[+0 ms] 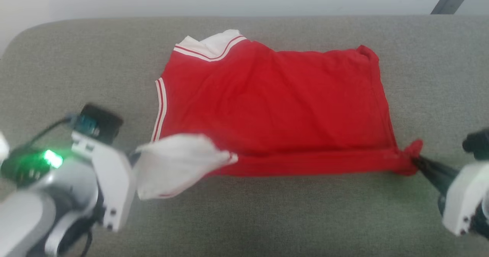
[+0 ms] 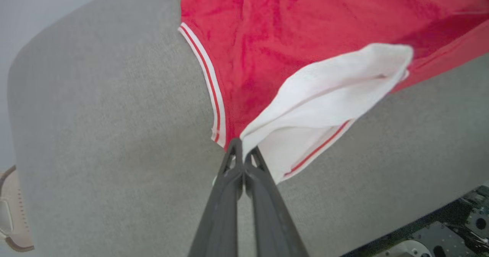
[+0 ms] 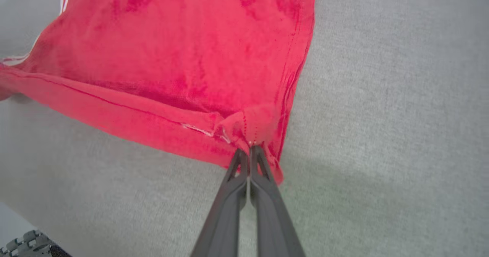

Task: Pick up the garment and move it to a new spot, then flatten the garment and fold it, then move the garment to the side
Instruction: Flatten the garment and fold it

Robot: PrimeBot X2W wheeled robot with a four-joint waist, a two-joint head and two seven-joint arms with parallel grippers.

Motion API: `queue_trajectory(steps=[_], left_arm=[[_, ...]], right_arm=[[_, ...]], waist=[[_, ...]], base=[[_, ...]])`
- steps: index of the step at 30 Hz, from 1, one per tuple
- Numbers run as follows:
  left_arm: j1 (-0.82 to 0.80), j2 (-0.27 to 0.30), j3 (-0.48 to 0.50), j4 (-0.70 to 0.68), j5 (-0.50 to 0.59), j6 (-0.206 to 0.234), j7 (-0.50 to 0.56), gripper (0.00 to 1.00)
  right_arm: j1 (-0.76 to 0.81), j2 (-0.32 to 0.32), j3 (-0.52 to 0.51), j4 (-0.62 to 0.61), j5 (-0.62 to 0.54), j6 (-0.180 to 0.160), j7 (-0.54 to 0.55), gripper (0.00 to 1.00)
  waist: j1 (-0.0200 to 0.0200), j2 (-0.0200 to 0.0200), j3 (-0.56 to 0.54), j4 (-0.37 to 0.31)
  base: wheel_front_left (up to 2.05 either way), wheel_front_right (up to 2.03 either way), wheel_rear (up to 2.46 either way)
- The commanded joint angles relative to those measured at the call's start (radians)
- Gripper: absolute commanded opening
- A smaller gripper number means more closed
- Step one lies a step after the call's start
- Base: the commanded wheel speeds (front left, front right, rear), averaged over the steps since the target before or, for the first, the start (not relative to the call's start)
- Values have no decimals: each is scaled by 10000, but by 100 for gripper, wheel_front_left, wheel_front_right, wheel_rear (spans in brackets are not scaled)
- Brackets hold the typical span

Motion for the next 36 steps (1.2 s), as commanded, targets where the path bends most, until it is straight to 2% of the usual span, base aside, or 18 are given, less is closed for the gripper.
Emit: queue_trajectory(steps=[1,5,8,15,21,26,27,28,29,30,31,32,33,36], left_arm=[[-349,-199,-35,298,109,-226,29,0],[-1767,-1148,-406,2029,406,-1420,13,0],[-2638,-1845,-639,3555,551,-2101,-4,0],[-4066,-3261,-1131,6836,648,-3285,-139,0],[-4585,-4156,-1333,9088,409,-3834,-58,0],[-4817,-4725,-1255,10522,1,-3960,146,0],[-4864,-4790,-1234,10769,-51,-3943,175,8],[-4939,-4847,-1226,10967,-61,-3938,183,21],[-5030,-4903,-1175,11126,-116,-3957,139,43],[-5104,-4979,-1079,11250,-217,-3921,65,73],[-5172,-5023,-1034,11341,-198,-3910,16,100],[-5257,-5023,-1043,11396,-144,-3925,5,100],[-5316,-5006,-1038,11442,-130,-3967,-16,100],[-5335,-4960,-1011,11445,-181,-4021,-3,100]], right_arm=[[-298,141,67,165,-99,-18,50,0],[-1458,474,373,990,-530,-17,-66,0],[-2287,681,690,1769,-758,-17,-342,0],[-3809,1007,1688,3553,-1139,-17,-860,0],[-4684,1274,2470,4841,-1063,-17,-1119,0],[-5238,1482,3019,5671,-899,-17,-1171,0],[-5339,1516,3127,5799,-872,-17,-1178,0],[-5419,1547,3194,5946,-843,-17,-1218,0],[-5515,1572,3254,6049,-820,-17,-1276,8],[-5589,1578,3295,6172,-808,-17,-1338,27],[-5644,1586,3346,6273,-777,-17,-1394,41],[-5689,1566,3383,6316,-742,-17,-1491,64],[-5722,1539,3395,6361,-714,-17,-1593,100],[-5736,1474,3400,6413,-699,-17,-1800,100]], waist=[[0,-1,69,-6],[0,-1,308,-30],[0,-1,505,-59],[0,-1,999,-185],[0,-1,1280,-281],[0,-1,1334,-335],[0,-1,1331,-335],[0,-1,1320,-335],[0,-1,1303,-330],[0,-1,1278,-318],[0,-1,1242,-302],[0,-1,1200,-283],[0,-1,1151,-263],[0,-1,1052,-223]], base=[[0,0,0],[0,0,0],[0,0,0],[0,0,0],[0,0,0],[0,0,0],[0,0,0],[0,0,0],[0,0,0],[0,0,0],[0,0,0],[0,0,0],[0,0,0],[0,0,0]])
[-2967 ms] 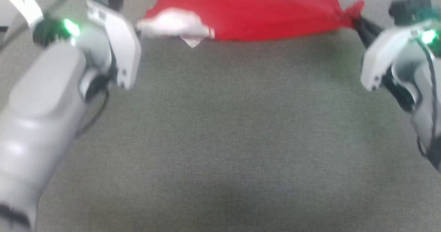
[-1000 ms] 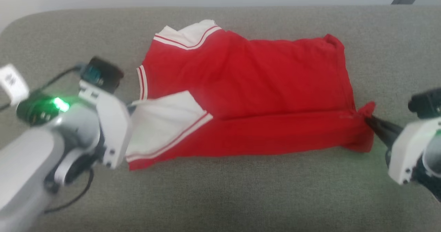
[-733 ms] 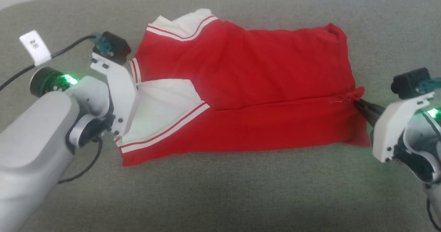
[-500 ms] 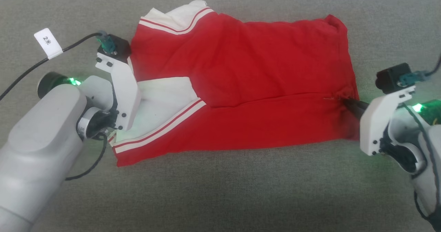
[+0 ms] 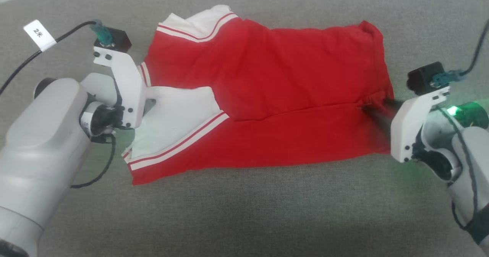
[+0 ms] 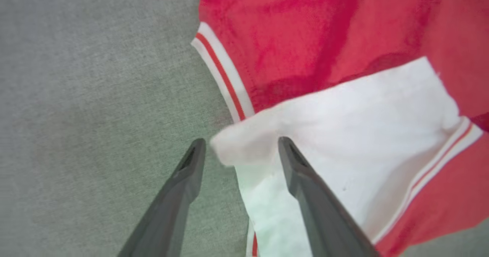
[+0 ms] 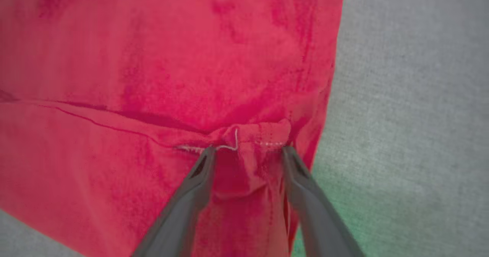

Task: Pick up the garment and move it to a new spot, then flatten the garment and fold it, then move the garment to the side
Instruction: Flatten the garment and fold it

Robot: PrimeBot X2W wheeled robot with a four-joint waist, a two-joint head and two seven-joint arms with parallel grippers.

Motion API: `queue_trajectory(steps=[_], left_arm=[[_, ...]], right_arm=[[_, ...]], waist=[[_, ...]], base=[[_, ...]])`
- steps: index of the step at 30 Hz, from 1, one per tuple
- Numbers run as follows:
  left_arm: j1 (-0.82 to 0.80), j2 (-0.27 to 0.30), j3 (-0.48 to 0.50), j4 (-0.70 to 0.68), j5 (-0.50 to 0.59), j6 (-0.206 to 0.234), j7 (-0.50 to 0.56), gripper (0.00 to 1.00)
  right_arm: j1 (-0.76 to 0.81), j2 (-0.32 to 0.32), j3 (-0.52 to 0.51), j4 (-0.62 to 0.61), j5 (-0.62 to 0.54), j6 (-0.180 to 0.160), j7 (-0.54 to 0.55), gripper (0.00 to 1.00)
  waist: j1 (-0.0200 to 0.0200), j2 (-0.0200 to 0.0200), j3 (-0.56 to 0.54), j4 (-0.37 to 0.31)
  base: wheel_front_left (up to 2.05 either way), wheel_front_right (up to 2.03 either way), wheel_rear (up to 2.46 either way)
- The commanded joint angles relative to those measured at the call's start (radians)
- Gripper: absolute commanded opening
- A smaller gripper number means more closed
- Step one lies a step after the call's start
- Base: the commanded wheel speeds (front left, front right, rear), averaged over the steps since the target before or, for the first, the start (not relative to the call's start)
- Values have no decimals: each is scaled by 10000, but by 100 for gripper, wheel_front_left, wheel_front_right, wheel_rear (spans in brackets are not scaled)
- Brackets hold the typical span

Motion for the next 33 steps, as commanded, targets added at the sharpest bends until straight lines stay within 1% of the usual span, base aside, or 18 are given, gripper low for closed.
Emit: queue_trajectory(steps=[1,3,7,12,13,14,18,21,24,26,29,33], left_arm=[[-89,102,-16,-52,110,-73,-31,100],[-15,179,-10,-245,77,-21,20,100],[343,546,21,-896,17,165,126,100],[1146,1128,125,-2265,-227,600,344,100],[1355,1278,139,-2631,-253,729,388,100],[1798,1539,161,-3401,-374,1017,559,100],[2687,2101,221,-4923,-612,1684,877,100],[3280,2458,255,-5840,-716,2229,1085,100],[3776,2703,305,-6461,-855,2649,1161,100],[4042,2806,320,-6733,-925,2823,1133,100],[4296,2887,340,-6857,-940,2966,1026,100],[4436,2878,361,-6518,-866,2966,768,100]], right_arm=[[-35,-85,-38,14,37,-15,-233,100],[98,-136,-195,-24,65,-15,-544,100],[447,-147,-621,-296,-101,-15,-1283,100],[1085,-116,-1370,-886,-632,-15,-2355,100],[1202,-70,-1573,-1024,-770,-15,-2615,100],[1496,44,-2021,-1295,-1133,-15,-3045,100],[1972,366,-2909,-2089,-1915,-15,-3891,100],[2344,742,-3577,-2762,-2485,-15,-4357,100],[2698,1123,-4052,-3444,-2958,-15,-4633,100],[2929,1374,-4311,-3805,-3124,-17,-4666,100],[3236,1692,-4638,-4388,-3420,-15,-4559,100],[3631,2084,-4904,-5048,-3655,-15,-4347,100]], waist=[[0,-1,-108,65],[0,-1,-223,127],[0,-1,-471,208],[0,-1,-760,265],[0,-1,-799,263],[0,-1,-869,263],[0,-1,-907,249],[0,-1,-889,207],[0,-1,-849,141],[0,-1,-810,90],[0,-1,-731,8],[0,-1,-620,-133]], base=[[0,0,0],[0,0,0],[0,0,0],[0,0,0],[0,0,0],[0,0,0],[0,0,0],[0,0,0],[0,0,0],[0,0,0],[0,0,0],[0,0,0]])
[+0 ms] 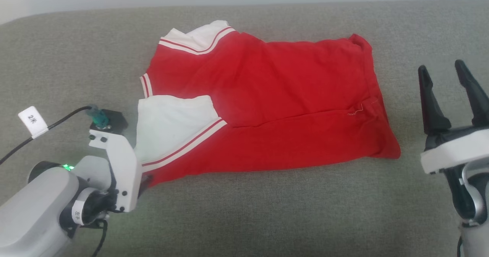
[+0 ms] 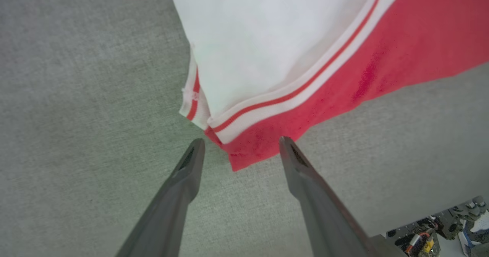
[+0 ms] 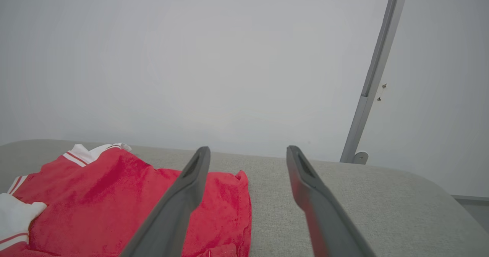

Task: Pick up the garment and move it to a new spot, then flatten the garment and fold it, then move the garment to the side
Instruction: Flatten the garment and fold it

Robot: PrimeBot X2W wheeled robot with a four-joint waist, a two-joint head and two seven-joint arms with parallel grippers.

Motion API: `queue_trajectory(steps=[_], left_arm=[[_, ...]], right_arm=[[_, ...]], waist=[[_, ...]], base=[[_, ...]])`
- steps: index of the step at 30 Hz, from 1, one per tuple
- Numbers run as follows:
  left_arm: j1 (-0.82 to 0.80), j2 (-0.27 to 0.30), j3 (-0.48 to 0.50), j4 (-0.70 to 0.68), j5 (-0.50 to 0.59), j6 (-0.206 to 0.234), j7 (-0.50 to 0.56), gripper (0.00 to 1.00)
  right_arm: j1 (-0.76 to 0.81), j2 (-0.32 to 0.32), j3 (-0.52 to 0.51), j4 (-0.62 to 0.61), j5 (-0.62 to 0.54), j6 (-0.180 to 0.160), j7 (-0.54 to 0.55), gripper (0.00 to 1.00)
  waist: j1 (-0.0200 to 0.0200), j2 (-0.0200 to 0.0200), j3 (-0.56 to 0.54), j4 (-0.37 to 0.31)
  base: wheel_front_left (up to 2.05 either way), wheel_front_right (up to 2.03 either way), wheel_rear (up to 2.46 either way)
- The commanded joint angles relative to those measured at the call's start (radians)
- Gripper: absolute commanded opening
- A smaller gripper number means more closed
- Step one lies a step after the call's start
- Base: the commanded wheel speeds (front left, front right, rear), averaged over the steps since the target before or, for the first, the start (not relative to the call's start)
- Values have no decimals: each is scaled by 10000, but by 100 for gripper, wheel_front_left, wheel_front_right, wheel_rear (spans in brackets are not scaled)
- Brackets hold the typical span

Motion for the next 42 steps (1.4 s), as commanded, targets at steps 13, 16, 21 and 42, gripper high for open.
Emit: queue_trajectory(steps=[13,16,21,42], left_arm=[[85,-808,-121,2402,-162,-597,-753,100],[64,-1085,-212,2784,-277,-777,-704,0],[-110,-1355,-299,3053,-175,-1003,-771,0],[-811,-2066,-498,3470,-104,-1361,-926,0]], right_arm=[[827,511,-675,-976,43,-15,651,100],[987,543,-720,-1071,169,-15,916,100],[1142,392,-650,-659,573,-15,1835,100],[-337,-286,488,2393,1749,-9,6487,100]], waist=[[0,-1,479,-420],[0,-1,527,-426],[0,-1,576,-358],[0,-1,1034,277]], base=[[0,0,0],[0,0,0],[0,0,0],[0,0,0]])
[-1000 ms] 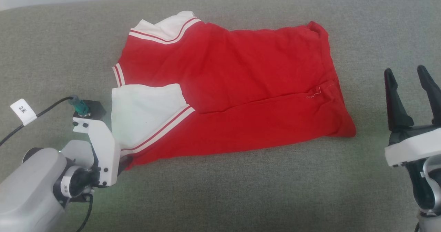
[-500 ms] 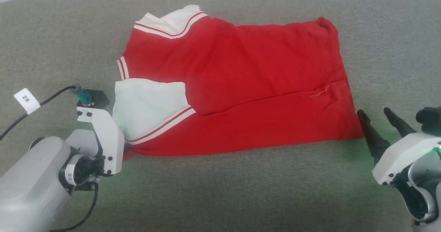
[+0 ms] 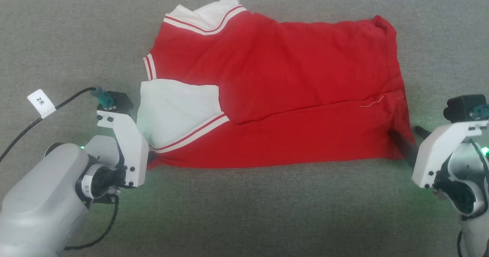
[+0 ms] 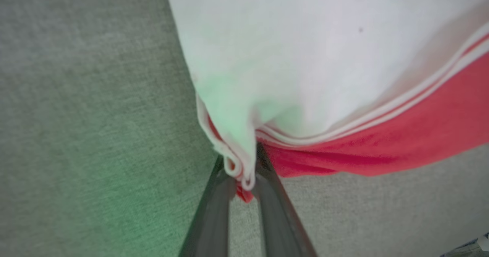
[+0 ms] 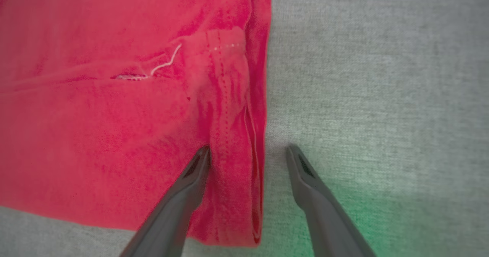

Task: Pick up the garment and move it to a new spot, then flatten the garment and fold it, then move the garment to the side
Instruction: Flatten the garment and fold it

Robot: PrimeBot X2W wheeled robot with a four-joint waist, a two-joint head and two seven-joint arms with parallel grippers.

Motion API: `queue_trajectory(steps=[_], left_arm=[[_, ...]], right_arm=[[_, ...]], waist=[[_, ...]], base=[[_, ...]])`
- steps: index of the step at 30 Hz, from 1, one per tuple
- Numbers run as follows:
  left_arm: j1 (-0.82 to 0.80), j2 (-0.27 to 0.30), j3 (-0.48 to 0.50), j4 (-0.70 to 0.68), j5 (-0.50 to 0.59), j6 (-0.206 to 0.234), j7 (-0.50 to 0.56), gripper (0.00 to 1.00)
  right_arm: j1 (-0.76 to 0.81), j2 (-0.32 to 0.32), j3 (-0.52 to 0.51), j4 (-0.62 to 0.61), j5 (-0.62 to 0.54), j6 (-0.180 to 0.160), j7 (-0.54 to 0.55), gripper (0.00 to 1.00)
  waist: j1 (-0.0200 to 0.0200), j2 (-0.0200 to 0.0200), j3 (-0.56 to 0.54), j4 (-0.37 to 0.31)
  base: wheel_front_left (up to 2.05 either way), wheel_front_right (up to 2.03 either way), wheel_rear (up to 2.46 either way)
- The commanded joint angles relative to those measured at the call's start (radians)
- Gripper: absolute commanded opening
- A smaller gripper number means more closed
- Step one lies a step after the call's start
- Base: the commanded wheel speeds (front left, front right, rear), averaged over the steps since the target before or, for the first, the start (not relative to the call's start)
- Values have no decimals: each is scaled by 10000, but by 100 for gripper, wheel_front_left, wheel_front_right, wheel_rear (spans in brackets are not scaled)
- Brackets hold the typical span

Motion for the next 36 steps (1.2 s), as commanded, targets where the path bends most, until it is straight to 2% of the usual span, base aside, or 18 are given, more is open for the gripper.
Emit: queue_trajectory(steps=[1,4,9,15,20,26,29,30,31,33,36], left_arm=[[284,-563,-385,389,71,0,-121,0],[262,-620,-407,442,58,-38,-136,0],[222,-614,-424,493,96,-119,-192,0],[114,-450,-360,377,49,-140,-93,0],[145,-123,-339,-139,-50,59,339,0],[343,593,-387,-1386,-58,674,1111,0],[604,961,-442,-2221,-55,1099,1506,0],[794,1211,-491,-2817,-32,1386,1724,0],[794,1211,-491,-2817,-32,1386,1724,0],[1147,1510,-536,-3642,-32,1773,1930,0],[1542,1705,-622,-4203,-138,2106,2096,0]], right_arm=[[48,133,123,343,87,-1,368,100],[88,66,258,620,-41,-1,1265,0],[-6,198,8,424,-155,-3,2260,0],[-159,374,-355,-118,-344,-1,2690,0],[-13,301,-483,-699,-370,-3,3046,0],[372,71,-447,-1507,-172,-3,3543,0],[694,-124,-444,-1957,-23,-3,3803,0],[958,-305,-430,-2270,40,-3,3991,0],[958,-305,-430,-2270,40,-3,3991,0],[1438,-498,-469,-2704,237,-3,4247,0],[1924,-612,-609,-3027,393,-4,4416,0]], waist=[[1,-1,11,26],[1,-1,2,72],[1,-1,-30,109],[1,-1,-158,117],[1,-1,-453,128],[1,-1,-832,101],[1,-1,-990,93],[1,-1,-1056,88],[1,-1,-1056,88],[1,-1,-1127,87],[1,-1,-1158,85]], base=[[0,0,0],[0,0,0],[0,0,0],[0,0,0],[0,0,0],[0,0,0],[0,0,0],[0,0,0],[0,0,0],[0,0,0],[0,0,0]])
